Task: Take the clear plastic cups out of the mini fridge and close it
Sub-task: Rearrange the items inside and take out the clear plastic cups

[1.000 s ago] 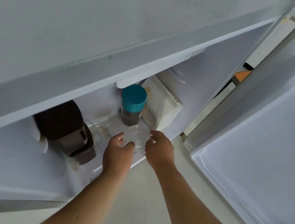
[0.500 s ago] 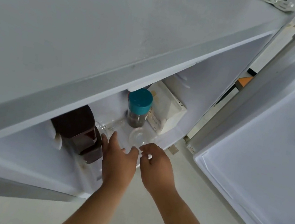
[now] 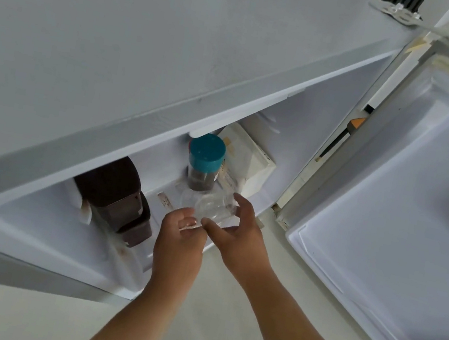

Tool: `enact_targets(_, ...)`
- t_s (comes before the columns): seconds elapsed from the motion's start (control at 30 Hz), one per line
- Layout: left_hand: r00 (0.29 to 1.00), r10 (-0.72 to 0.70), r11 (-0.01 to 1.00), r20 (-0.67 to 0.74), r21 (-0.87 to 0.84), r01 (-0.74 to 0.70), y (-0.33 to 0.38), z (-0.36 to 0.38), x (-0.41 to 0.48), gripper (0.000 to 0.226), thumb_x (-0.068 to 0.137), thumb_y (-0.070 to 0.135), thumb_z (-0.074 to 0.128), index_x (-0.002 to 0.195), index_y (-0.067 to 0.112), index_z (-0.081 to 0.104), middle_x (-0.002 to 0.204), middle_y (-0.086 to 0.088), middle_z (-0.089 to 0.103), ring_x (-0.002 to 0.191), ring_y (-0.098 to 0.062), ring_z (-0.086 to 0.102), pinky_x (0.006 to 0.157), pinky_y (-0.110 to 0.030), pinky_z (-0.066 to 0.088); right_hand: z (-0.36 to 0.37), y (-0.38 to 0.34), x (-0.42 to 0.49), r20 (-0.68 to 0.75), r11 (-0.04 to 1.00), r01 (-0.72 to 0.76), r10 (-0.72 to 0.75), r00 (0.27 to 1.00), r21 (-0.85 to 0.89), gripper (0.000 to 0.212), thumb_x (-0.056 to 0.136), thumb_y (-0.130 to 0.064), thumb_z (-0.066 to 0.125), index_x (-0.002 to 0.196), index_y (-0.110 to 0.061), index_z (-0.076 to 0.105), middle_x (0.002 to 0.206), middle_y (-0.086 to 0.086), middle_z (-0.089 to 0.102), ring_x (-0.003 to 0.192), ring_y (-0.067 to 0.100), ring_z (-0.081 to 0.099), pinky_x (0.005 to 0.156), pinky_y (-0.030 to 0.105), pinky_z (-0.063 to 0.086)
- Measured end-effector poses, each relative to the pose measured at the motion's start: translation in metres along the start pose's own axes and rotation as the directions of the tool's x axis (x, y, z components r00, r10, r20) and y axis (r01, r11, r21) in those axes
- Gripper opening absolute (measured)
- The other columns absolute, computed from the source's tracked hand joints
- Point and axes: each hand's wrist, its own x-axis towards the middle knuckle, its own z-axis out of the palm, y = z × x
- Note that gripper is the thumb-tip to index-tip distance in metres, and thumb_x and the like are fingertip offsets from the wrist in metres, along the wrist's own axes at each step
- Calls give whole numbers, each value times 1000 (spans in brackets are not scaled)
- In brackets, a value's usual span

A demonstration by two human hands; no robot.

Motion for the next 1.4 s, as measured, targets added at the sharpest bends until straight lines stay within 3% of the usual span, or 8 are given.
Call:
enact_targets(0.17,981,-65,979,183,-181,99,12,11,21,29,93,5,57,116,22,60,117,-11,68,96,-18,75,83,-32,61,-8,-10,19,-120,998,58,-54,991,34,69,81,-55,80,133,-55,34,119,-28,55,76,-5,68,52,10,48)
enact_targets(0.3,978,-67,995,195,-66,81,5,23,35,36,91,11,62,116,36,57,133,6,59,105,-6,68,94,-36,58,-7,-15,30,-182,973,79,-120,976,-217,69,82,-51,80,134,-48,35,130,-19,61,83,3,69,65,19,52)
enact_targets(0.57,977,-161,987,140,6,162,-10,30,40,48,93,11,59,136,31,54,147,6,55,133,-23,55,109,-49,49,5,-4,44,-78,883,91,-142,987,-460,74,86,-54,77,142,-41,30,145,-6,58,108,22,68,86,36,57)
enact_targets(0.73,993,-109,993,42,-40,111,-1,14,23,18,100,20,54,103,36,61,113,10,71,99,-13,73,92,-43,60,-1,-10,30,-112,857,142,-225,968,-496,79,85,-55,76,148,-38,31,149,-6,52,112,21,64,83,33,55)
enact_targets(0.87,981,19,988,-193,-147,-48,22,-8,-6,19,104,30,50,98,30,68,87,10,74,71,-16,73,63,-30,61,2,-41,8,-193,832,267,-401,896,-486,37,93,-48,65,125,-33,56,121,-11,64,95,8,64,77,24,54)
enact_targets(0.93,957,19,976,-288,-200,-80,33,-17,-19,27,105,38,46,98,28,70,87,7,74,67,-19,72,57,-26,59,13,-72,5,-106,888,285,-342,934,-361,16,97,-44,60,105,-32,66,96,-17,67,79,5,63,70,24,53)
enact_targets(1.23,922,-188,865,-339,-501,-8,61,-34,-20,56,98,63,41,99,21,76,88,0,78,56,-14,65,51,-27,55,46,-160,15,332,971,201,-148,932,-130,23,94,-30,71,77,-14,71,67,-3,70,49,2,63,49,20,52)
enact_targets(1.4,910,-270,838,-313,-543,61,64,-33,-16,48,99,58,44,100,21,75,86,9,78,55,-8,67,49,-22,53,47,-166,13,370,959,157,-61,927,-237,29,99,-31,65,86,-6,73,79,10,77,73,24,74,82,42,61)
